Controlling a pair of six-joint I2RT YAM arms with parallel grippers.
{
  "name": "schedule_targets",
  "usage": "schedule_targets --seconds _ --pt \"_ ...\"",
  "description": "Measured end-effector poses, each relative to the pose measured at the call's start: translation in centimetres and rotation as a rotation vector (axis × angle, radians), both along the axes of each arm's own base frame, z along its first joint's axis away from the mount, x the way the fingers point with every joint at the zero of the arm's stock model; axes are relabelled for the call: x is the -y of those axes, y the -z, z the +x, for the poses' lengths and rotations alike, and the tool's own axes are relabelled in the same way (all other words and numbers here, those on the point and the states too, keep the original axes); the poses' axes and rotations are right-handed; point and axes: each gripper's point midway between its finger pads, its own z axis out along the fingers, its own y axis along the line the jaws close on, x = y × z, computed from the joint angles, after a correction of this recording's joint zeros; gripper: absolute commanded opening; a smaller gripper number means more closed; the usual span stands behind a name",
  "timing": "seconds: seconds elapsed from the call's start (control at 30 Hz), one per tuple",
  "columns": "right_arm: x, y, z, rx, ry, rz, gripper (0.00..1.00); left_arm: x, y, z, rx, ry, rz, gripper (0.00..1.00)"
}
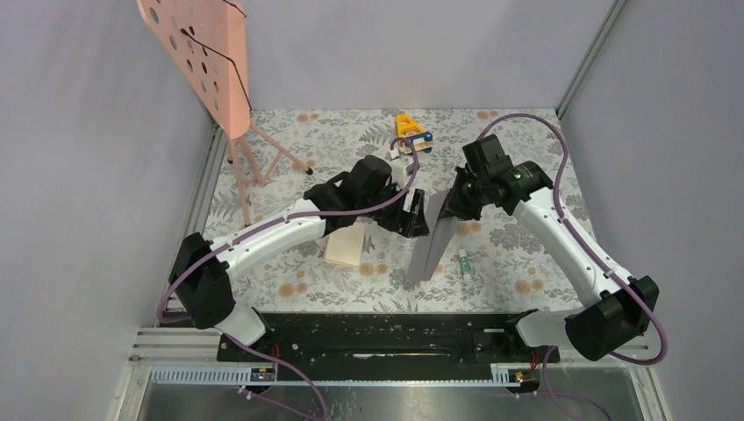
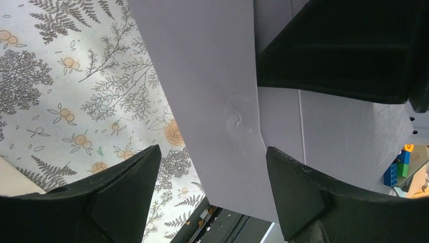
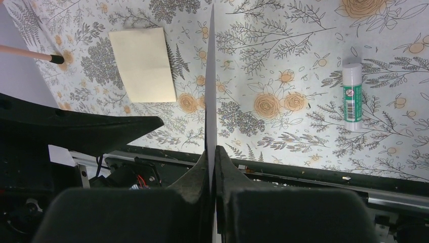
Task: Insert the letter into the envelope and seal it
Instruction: Adjust the envelope.
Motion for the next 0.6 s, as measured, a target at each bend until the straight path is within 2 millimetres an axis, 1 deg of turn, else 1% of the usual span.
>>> schedule_targets --seconds 0.1,0.2,0.3,0.5,0.6 --pt "-0.1 0.0 0.0 0.001 -0.001 0.001 0.0 0.7 0.0 -0.1 0.004 0.013 0.002 0.75" --pt "-0.1 -0.1 0.0 0.0 0.001 0.003 0.0 1.3 0.1 -0.5 0.014 0.031 0.01 0.71" --pt "-0.1 -0.1 0.0 -0.003 0.003 0.006 0.0 1.9 0.2 -0.5 0.023 0.042 0.017 0.71" --pt "-0.2 -0.1 -0.1 -0.005 0.0 0.011 0.0 2.3 1.3 -0.7 0.034 0.051 0.054 0.7" --pt "-0.3 0.0 -0.1 -0.006 -0.001 0.01 0.0 2.4 1.3 -0.7 0.053 0.042 0.069 0.64"
